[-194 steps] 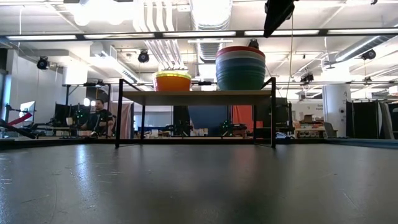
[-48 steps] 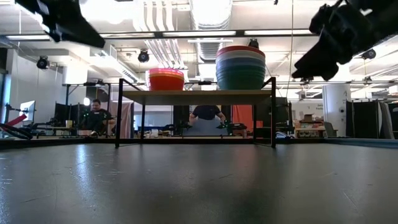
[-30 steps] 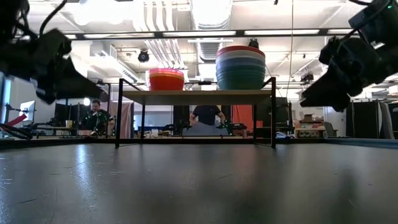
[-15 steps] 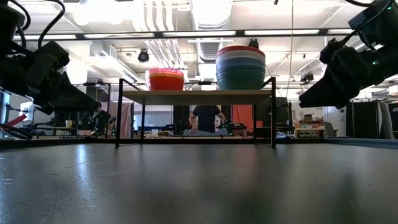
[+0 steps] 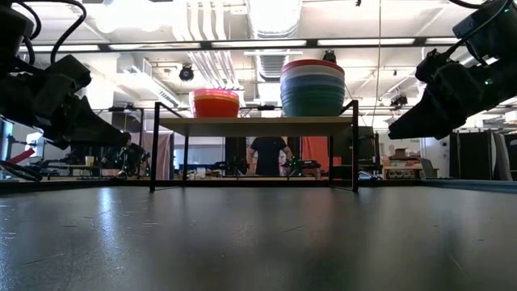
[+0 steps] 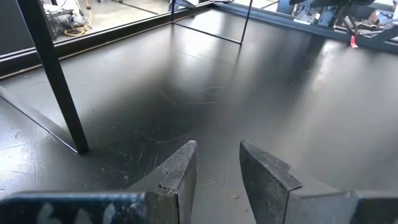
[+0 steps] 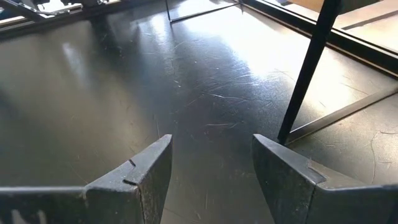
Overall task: Place and stack bowls onto a shelf
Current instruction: Return to Home Position
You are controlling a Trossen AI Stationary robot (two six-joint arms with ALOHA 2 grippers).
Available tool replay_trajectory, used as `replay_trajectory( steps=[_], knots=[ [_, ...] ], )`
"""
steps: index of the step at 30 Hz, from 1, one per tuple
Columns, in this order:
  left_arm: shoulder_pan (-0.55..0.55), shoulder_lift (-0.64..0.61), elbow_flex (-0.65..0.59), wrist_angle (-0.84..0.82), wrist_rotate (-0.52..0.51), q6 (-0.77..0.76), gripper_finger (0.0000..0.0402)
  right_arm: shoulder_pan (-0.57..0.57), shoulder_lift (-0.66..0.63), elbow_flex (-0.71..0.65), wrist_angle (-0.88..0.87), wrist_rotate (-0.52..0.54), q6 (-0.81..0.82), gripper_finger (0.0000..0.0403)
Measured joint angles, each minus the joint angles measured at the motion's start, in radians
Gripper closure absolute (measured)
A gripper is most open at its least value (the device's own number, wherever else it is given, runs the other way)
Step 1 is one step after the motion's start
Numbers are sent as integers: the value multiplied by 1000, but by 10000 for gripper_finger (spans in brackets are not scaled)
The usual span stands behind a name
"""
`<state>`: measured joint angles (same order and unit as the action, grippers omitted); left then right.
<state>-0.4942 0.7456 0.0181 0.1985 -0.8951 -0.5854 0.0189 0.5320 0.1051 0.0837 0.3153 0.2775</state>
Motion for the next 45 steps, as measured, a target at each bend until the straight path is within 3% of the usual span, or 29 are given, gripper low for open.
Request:
replay_trajectory(
  steps=[10,21,37,45],
  knots=[
    [0,-12,0,-3,1,0,297,0,-2,-1,0,0,1,197],
    [0,-235,0,1,0,0,297,0,-83,-3,0,0,1,197],
    [2,-489,-6,-1,0,0,297,0,-440,-92,-27,0,0,197],
    [5,-600,-8,-30,0,0,297,0,-523,-92,3,0,1,197]
  ],
)
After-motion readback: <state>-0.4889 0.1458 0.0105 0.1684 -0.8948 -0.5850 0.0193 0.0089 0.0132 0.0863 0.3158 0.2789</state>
